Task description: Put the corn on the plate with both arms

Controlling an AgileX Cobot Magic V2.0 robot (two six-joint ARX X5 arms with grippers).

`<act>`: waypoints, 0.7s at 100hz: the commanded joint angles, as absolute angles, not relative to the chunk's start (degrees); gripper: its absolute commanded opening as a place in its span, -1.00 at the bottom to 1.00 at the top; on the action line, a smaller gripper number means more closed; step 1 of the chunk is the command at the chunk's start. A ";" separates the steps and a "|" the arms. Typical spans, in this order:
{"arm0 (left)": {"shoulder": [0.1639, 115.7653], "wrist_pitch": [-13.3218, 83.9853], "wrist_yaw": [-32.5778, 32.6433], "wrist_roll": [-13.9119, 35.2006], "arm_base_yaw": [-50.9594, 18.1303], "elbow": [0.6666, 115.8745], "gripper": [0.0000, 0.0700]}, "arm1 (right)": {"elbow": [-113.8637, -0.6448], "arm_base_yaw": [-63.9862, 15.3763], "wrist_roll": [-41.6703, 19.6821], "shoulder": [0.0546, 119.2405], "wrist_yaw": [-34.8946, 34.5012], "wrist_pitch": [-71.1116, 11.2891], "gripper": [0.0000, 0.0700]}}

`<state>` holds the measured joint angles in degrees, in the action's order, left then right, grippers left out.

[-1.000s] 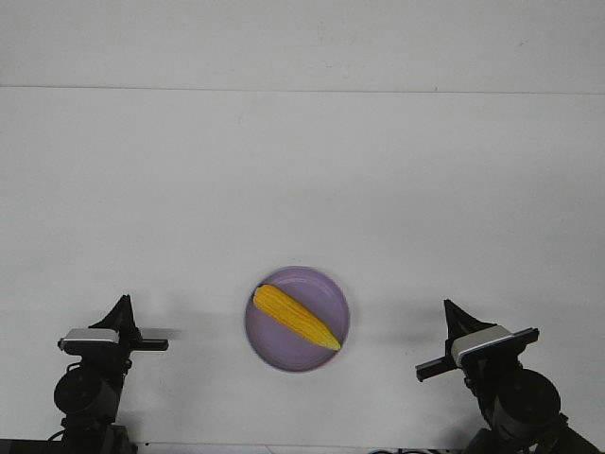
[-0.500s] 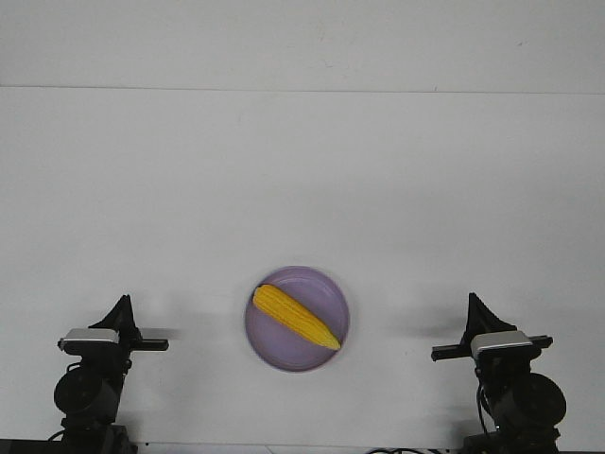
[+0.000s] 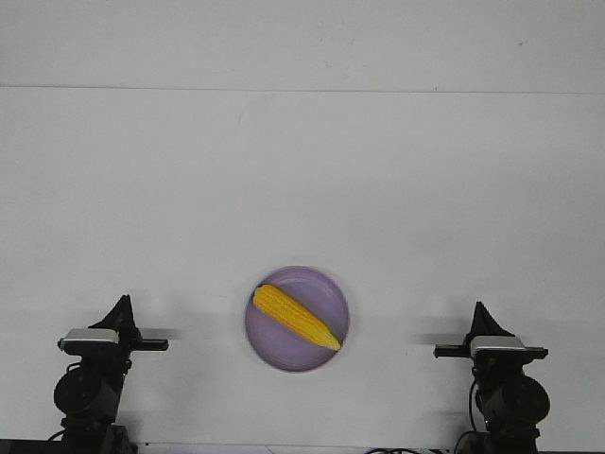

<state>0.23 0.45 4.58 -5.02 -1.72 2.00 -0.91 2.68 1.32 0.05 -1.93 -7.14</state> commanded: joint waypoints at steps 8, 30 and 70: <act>0.16 -0.10 4.69 -5.32 -1.67 0.80 -0.96 | -0.71 2.74 1.30 0.08 -2.11 -6.39 -1.00; 0.16 -0.10 4.69 -5.32 -1.67 0.80 -0.96 | -0.73 2.74 1.30 0.08 -1.96 -6.02 -0.99; 0.16 -0.10 4.69 -5.32 -1.67 0.80 -0.96 | -0.73 2.74 1.30 0.08 -1.96 -6.02 -0.99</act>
